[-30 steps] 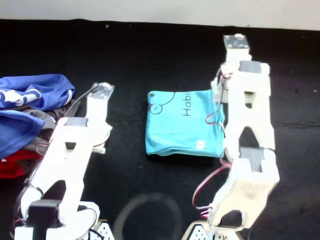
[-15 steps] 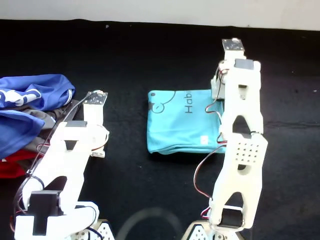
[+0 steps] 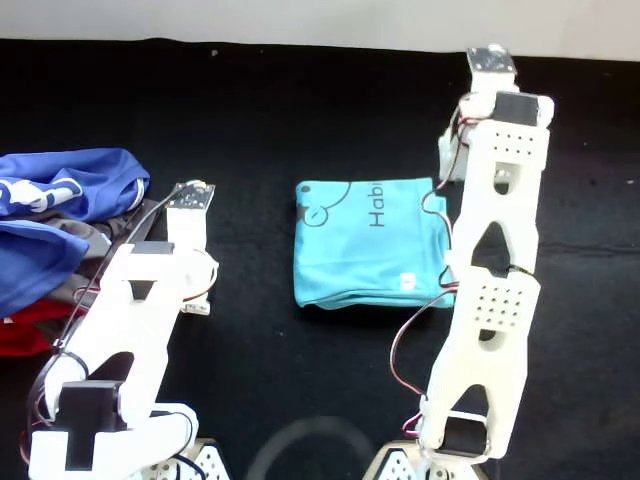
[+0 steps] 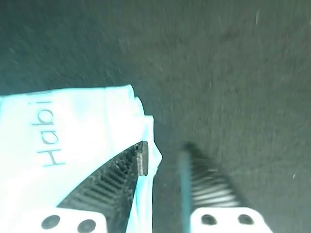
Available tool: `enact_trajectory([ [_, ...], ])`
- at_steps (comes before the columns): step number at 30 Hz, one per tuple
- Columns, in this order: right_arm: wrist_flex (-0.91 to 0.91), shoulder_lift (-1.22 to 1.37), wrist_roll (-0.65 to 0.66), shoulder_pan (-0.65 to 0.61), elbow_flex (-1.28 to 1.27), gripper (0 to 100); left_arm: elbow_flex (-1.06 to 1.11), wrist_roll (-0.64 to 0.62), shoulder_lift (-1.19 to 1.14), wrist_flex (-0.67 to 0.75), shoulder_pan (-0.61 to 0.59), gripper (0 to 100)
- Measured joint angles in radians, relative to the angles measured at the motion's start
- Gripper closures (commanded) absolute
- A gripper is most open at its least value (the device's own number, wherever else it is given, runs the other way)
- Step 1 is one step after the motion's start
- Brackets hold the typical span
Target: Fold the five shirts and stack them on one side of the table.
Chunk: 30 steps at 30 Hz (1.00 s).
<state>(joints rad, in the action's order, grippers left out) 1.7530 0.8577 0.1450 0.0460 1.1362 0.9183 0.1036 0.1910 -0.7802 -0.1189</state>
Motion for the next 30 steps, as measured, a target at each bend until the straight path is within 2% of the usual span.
enact_trajectory([
  [6, 0.000, -0.023, 0.000, -0.003, -0.249, 67.9, 0.000, 0.000, 0.000, 0.006, 0.000, 99],
  [14, -0.002, -0.350, 0.000, -0.089, -0.635, 67.7, 0.000, 0.000, 0.000, 0.006, 0.000, 99],
  [20, -0.109, -0.382, -0.032, -0.100, -0.701, 67.4, 0.000, 0.000, 0.000, 0.006, 0.000, 99],
  [30, -0.241, -0.147, -0.037, -0.130, -0.700, 67.7, 0.000, -0.006, 0.000, 0.006, 0.000, 99],
])
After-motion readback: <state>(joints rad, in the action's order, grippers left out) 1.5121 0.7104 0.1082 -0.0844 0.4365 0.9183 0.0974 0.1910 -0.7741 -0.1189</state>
